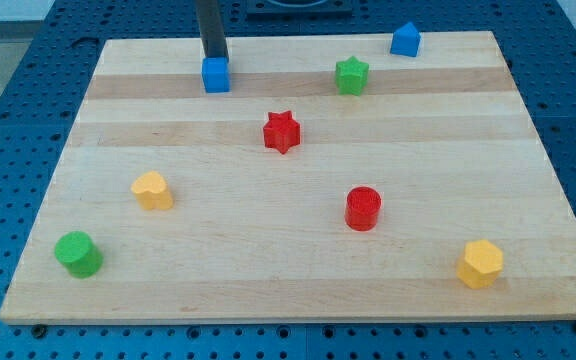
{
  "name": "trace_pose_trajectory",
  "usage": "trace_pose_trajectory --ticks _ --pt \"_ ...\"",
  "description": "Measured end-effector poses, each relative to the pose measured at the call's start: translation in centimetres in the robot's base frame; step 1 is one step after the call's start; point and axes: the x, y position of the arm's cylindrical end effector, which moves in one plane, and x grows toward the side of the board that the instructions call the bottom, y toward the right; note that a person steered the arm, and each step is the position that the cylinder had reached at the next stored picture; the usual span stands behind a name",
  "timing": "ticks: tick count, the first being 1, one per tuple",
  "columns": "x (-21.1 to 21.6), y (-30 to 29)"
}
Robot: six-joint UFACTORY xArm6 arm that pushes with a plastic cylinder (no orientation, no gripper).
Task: Nudge the red star a bit up
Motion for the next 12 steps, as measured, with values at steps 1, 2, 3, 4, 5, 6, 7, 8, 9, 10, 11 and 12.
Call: trace_pose_trajectory --ticks 1,2,3,4,5,6,7,8,9,10,11,12 --pt "0.0 0.0" --pt "0.0 0.0" --pt "0.0 0.0" --pt "0.0 0.0" --pt "0.0 0.2" --pt "-0.3 5.4" --pt "0.6 7.9" --pt "5.0 8.1" --pt "7.8 8.3" --pt "7.8 6.3" --pt "8.6 3.7" --pt "13.7 1.8"
